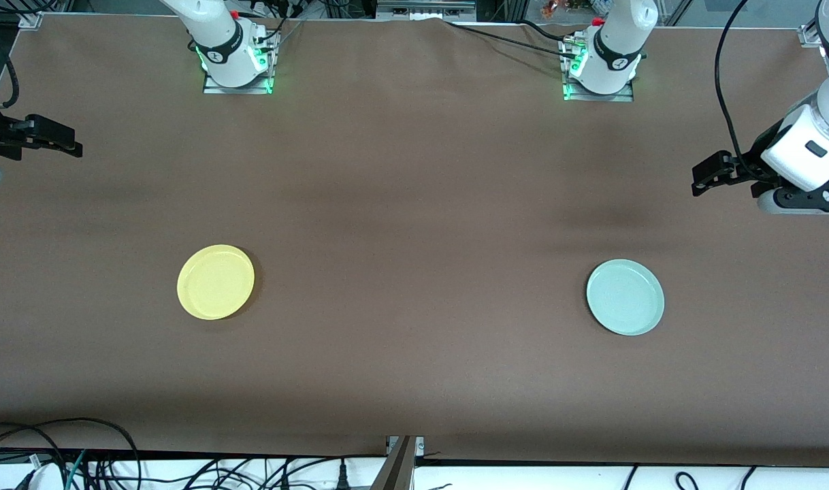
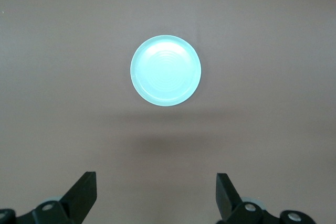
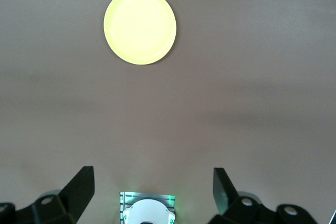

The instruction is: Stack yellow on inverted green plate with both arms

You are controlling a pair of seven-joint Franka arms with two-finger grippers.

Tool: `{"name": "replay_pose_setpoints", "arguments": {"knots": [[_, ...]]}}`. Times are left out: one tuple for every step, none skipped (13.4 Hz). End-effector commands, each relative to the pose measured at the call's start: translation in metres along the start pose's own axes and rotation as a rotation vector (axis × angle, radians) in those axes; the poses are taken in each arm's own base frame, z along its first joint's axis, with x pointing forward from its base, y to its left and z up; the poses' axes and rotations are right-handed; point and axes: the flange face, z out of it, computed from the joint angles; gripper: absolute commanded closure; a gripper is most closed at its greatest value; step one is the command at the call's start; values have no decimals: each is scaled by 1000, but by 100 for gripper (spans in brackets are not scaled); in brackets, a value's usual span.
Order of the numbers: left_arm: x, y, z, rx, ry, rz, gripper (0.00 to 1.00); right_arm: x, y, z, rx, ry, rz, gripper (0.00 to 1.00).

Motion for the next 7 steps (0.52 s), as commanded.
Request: {"name": "replay_pose_setpoints", "arguments": {"knots": [[10,4,-8,13,13,2,0,1,4,-4,-8,5,7,0],[12,-2,-8,11,14,-6,0,1,4,-3,-8,4,7,0],[19,2,2,20,-3,5,0,1,3,-3,-8,4,6,0],[25,-1,8,17,-13,4,0,1,3,-3,-8,4,6,0],[25,-3,5,20,-8,-1,0,1,4,-3,-8,4,7,0],[27,-4,14,26,-25,-5,0,1,4,-3,-8,4,9,0],[34,-9,31,45,-53,-5,0,1,3,-3,-8,4,6,0]]}}
